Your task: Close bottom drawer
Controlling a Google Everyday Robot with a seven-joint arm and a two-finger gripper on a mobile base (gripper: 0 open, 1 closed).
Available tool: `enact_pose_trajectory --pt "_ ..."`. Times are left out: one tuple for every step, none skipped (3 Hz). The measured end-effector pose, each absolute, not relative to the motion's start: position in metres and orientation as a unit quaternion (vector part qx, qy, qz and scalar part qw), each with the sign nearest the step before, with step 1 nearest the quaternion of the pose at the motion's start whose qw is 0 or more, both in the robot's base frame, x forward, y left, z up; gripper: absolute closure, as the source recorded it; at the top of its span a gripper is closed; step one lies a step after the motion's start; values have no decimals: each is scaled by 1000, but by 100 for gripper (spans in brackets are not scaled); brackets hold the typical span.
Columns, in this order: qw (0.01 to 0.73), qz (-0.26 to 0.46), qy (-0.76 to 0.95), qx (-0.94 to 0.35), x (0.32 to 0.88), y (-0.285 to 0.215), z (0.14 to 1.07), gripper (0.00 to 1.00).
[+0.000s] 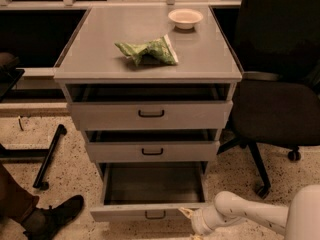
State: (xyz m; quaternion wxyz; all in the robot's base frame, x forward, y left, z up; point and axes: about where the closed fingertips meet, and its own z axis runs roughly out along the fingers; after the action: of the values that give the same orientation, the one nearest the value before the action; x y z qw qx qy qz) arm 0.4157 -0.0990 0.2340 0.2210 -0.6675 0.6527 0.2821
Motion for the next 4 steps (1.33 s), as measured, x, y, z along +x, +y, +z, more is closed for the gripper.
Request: enact_pose_trajectory --pt "222 296 654 -659 405 -103 215 0" --pt "218 319 657 -648 405 -105 188 0" --pt "201 341 656 -642 418 -98 157 0" --pt "185 339 651 -654 451 -78 134 0"
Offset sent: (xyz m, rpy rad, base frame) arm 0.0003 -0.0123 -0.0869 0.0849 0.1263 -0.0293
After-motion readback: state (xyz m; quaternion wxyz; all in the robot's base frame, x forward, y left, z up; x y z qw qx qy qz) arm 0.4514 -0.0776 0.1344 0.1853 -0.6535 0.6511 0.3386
